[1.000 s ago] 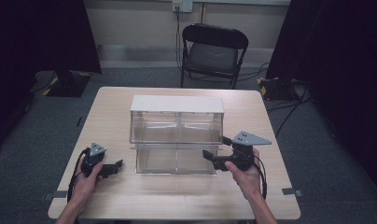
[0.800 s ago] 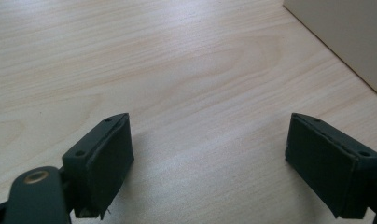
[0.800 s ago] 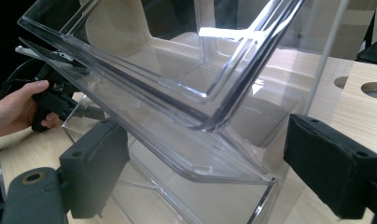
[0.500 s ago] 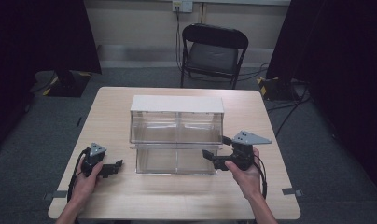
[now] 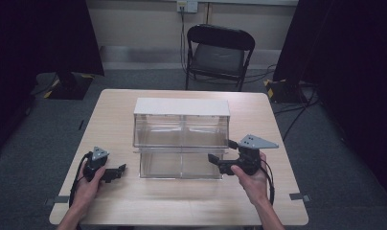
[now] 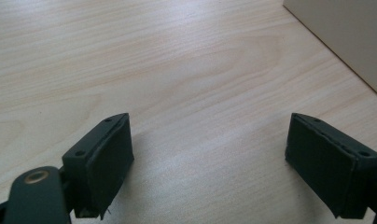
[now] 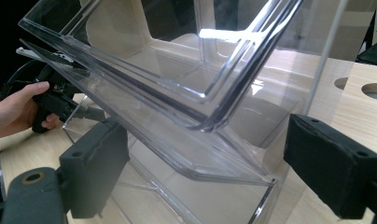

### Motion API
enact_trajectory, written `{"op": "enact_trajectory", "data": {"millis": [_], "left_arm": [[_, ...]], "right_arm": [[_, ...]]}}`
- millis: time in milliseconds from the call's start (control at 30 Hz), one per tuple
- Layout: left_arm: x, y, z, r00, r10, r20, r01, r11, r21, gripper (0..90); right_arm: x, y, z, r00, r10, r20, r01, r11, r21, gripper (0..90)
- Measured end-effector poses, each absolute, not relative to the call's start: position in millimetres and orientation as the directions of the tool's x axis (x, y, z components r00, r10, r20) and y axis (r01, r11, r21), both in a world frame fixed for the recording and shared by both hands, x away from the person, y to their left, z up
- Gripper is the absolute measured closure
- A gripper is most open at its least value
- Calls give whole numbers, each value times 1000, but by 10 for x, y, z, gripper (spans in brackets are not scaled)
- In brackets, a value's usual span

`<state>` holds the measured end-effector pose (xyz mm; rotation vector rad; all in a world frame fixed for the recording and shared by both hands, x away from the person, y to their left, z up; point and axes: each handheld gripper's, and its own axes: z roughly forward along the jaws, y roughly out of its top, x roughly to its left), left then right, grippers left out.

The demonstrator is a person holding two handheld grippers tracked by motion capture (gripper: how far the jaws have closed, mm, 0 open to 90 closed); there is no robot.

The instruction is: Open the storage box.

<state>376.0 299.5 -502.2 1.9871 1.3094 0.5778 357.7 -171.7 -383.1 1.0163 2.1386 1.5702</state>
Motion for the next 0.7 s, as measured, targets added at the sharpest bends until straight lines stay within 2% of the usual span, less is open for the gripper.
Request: {"op": "enact_trajectory", "data": {"millis": [700], "left_arm": [[3768, 2998, -5023, 403, 915, -5, 617, -268, 740, 139]], "right_arm": [[3569, -1711, -3847, -700, 695, 167, 363, 144, 920, 132]]}}
